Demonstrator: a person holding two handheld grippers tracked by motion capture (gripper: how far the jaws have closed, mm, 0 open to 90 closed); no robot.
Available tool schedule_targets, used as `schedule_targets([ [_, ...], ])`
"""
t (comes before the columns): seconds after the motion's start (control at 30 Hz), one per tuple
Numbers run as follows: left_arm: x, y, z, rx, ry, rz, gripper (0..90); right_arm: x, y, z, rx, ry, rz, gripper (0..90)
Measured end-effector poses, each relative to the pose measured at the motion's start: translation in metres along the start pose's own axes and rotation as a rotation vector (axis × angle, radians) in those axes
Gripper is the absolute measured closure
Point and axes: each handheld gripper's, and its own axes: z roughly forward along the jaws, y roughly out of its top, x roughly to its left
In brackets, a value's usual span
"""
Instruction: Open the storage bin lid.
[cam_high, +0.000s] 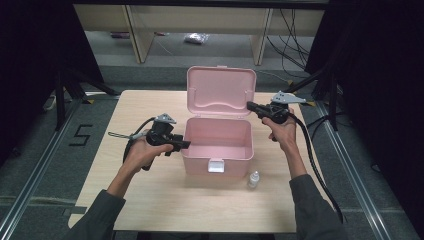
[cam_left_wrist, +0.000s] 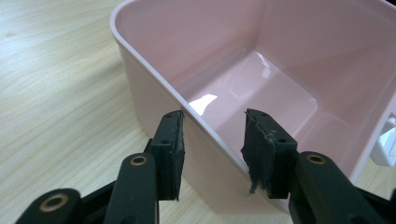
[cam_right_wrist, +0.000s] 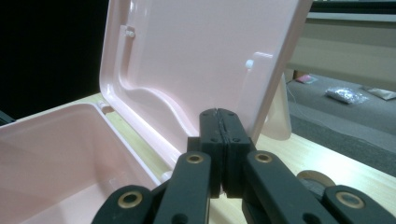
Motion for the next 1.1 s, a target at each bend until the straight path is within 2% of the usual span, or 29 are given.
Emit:
schedule_targets([
  [0.1,-0.001,0.000,-0.001,-0.004,0.001,0.000,57.7,-0.003,-0.001,0.001,-0.009,-0.005,-0.023,90.0],
  [0.13,0.000,0.000,-0.001,0.000,-0.005,0.003,57.7,-0.002,-0.003,0.003,-0.005,-0.004,-0.009,90.0],
  [0.2,-0.001,-0.001,-0.001,-0.008,-0.002,0.000,57.7,-0.003,-0.004,0.003,0.002,-0.008,-0.022,90.0],
  [0.23,0.000,-0.001,-0.001,-0.005,-0.003,0.000,57.7,-0.002,-0.006,0.003,0.013,-0.002,0.004,89.8],
  [0.27,-0.002,-0.001,0.000,-0.021,-0.003,-0.023,57.7,-0.003,-0.007,0.003,0.016,-0.002,-0.001,89.7],
  [0.33,-0.002,-0.002,0.000,-0.021,-0.003,-0.024,57.8,-0.003,-0.008,0.004,0.010,-0.005,0.000,89.7],
  [0.37,-0.002,-0.002,0.000,-0.021,-0.003,-0.025,57.8,-0.006,-0.009,0.004,0.009,-0.015,-0.027,89.6],
  [0.4,-0.002,-0.002,0.000,-0.022,-0.005,-0.025,57.8,-0.006,-0.009,0.004,0.010,-0.012,-0.016,89.4],
  [0.43,-0.002,-0.002,0.000,-0.022,-0.005,-0.027,57.8,-0.008,-0.009,0.004,-0.001,-0.022,-0.043,89.1],
  [0.47,-0.001,-0.002,-0.002,-0.009,-0.005,-0.011,57.8,-0.006,-0.010,0.003,0.008,-0.019,-0.010,88.7],
  [0.5,-0.002,-0.002,-0.001,-0.024,-0.004,-0.028,57.7,-0.007,-0.010,0.002,0.008,-0.024,-0.018,88.7],
  [0.57,-0.001,-0.002,-0.002,-0.010,-0.002,-0.009,57.7,-0.007,-0.011,-0.001,0.007,-0.017,0.002,88.7],
  [0.67,-0.001,-0.002,-0.002,-0.014,-0.004,-0.012,58.0,0.000,-0.011,-0.014,0.014,0.003,-0.016,88.7],
  [0.7,-0.002,-0.002,-0.002,-0.028,-0.004,-0.029,58.0,0.000,-0.011,-0.014,0.014,0.003,-0.016,88.7],
  [0.73,-0.001,-0.002,-0.003,-0.015,-0.002,-0.012,58.2,0.004,-0.011,-0.018,0.022,0.014,0.001,88.7],
  [0.77,-0.001,-0.002,-0.003,-0.025,-0.003,-0.025,58.2,0.008,-0.011,-0.024,0.034,0.021,-0.014,88.7],
  [0.83,0.000,-0.003,-0.004,-0.009,-0.009,-0.013,59.0,0.014,-0.011,-0.030,0.050,0.029,-0.017,88.3],
  [0.9,-0.001,-0.004,-0.004,-0.020,-0.004,-0.021,59.2,0.016,-0.009,-0.037,0.057,0.023,-0.022,87.8],
  [0.93,-0.001,-0.004,-0.005,-0.011,-0.005,-0.010,59.3,0.021,-0.008,-0.041,0.079,0.018,0.001,85.4],
  [0.97,-0.001,-0.004,-0.005,-0.011,-0.005,-0.010,59.3,0.021,-0.008,-0.041,0.079,0.018,0.001,85.4],
  [1.0,-0.001,-0.004,-0.005,-0.007,-0.006,-0.008,59.3,0.024,-0.006,-0.044,0.102,-0.005,-0.031,83.8],
  [1.03,-0.002,-0.005,-0.004,-0.025,-0.004,-0.028,59.3,0.024,-0.006,-0.044,0.102,-0.005,-0.031,83.8],
  [1.07,-0.003,-0.005,-0.005,-0.028,-0.006,-0.031,59.4,0.028,-0.006,-0.046,0.123,-0.036,-0.028,82.5],
  [1.1,-0.003,-0.005,-0.005,-0.028,-0.006,-0.031,59.5,0.028,-0.006,-0.046,0.123,-0.036,-0.028,82.5],
])
